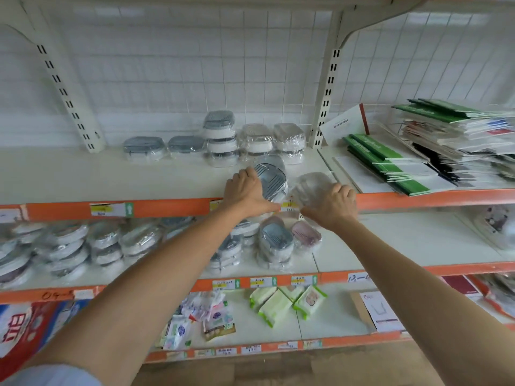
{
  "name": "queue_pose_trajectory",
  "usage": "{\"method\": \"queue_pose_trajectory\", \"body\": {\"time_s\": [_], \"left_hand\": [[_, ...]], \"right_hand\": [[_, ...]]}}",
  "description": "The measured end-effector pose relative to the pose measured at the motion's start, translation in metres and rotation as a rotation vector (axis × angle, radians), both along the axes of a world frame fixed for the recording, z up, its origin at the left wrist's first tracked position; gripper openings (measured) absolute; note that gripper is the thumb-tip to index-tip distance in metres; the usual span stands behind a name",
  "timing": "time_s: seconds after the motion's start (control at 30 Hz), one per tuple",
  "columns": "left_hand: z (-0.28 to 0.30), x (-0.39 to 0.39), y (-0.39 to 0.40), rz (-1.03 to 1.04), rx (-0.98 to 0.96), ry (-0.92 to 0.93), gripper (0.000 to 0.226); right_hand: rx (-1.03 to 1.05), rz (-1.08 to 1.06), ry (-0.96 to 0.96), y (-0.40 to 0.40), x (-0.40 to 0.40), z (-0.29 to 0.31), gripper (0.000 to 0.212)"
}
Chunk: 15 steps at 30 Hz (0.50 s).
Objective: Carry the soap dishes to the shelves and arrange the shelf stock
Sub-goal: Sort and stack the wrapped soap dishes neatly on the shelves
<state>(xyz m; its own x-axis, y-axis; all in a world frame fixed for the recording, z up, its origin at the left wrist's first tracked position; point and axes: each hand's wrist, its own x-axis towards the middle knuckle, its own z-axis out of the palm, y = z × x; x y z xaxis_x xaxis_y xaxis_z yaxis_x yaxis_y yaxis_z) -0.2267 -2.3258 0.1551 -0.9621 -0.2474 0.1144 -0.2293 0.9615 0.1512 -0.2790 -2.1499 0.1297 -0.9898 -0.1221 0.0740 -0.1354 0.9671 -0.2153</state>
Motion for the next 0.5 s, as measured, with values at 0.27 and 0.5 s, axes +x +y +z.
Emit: {"method": "queue_pose_trajectory", "body": {"time_s": [0.27,0.5], "left_hand": [[-0.043,0.062,0.017,-0.072,-0.083,-0.132,0.115],[-0.075,0.08,0.03,-0.111,-0.038,-0.284,0.113]], "right_hand": [[-0.01,-0.027,-0.069,0.039,0.061,-0.035,0.096],[-0.012,-0.073,-0.157,0.062,0.077,-0.073,0.092]]}}
